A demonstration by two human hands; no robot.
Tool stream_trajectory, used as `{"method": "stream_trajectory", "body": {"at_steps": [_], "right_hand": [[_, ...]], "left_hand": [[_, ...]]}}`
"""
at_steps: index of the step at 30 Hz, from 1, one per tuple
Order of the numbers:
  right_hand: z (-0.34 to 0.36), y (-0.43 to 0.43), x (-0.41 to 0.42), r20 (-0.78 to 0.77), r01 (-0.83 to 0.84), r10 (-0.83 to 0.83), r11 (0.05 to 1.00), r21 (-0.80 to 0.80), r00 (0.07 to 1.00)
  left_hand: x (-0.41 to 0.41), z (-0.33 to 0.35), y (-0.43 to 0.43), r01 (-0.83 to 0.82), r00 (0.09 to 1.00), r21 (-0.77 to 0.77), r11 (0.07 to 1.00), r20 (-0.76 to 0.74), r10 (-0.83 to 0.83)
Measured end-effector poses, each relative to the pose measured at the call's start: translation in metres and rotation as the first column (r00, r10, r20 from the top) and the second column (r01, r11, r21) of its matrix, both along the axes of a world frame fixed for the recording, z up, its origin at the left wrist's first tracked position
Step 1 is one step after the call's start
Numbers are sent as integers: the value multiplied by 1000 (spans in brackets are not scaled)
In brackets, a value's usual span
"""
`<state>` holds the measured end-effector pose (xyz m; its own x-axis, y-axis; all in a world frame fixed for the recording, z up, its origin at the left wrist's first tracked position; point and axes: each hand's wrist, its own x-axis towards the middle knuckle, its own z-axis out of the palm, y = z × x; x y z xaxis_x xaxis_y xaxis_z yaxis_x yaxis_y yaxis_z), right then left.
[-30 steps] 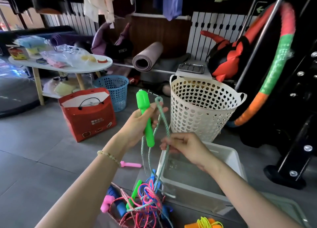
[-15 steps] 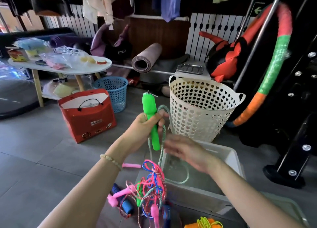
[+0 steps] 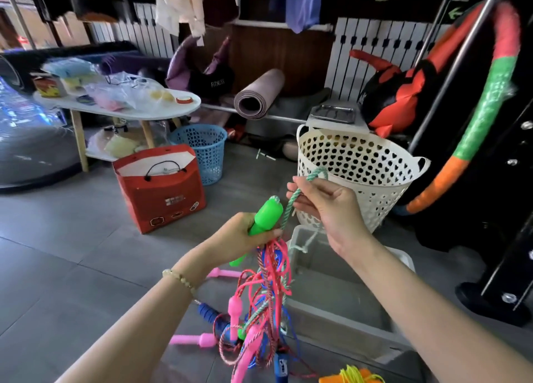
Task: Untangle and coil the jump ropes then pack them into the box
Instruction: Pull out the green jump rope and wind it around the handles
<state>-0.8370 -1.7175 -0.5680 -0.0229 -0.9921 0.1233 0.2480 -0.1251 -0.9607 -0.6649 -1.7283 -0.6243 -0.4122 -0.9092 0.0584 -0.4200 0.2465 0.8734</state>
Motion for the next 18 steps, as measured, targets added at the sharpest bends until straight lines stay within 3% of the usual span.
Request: {"method": "stream_trajectory", "body": {"at_steps": [2,4,7,10,12,14,16,18], "right_hand": [[1,-3,4,20,39,-39,999,-7,999],[-1,-6,10,58,51,-51,999,1,997],[-9,-9,20,72,50,-50,999,10,996],[-13,-16,19,79,5,-5,1000,2,997],[-14,-23,12,-12,-106,106,994,-2,994],[-23,-26,11,-207,-262,269,963,61,941],[-37,-26,20,-329,-394,434,900,185,839],[-48,-24,34,-348,-456,517,855,246,782]], "left_hand": [[7,2,-3,-64,998,-73,995,-25,63],[13,1,-4,-49,997,-50,998,-67,46],[14,-2,-6,22,1000,-41,999,1,-22],[20,2,-11,-58,998,-95,994,4,59],[24,6,-11,-143,982,-41,989,-128,137],[28,12,-9,-180,945,51,982,-268,187],[34,17,-10,-174,928,73,982,-321,188],[43,20,-10,-164,926,68,984,-332,177]]}}
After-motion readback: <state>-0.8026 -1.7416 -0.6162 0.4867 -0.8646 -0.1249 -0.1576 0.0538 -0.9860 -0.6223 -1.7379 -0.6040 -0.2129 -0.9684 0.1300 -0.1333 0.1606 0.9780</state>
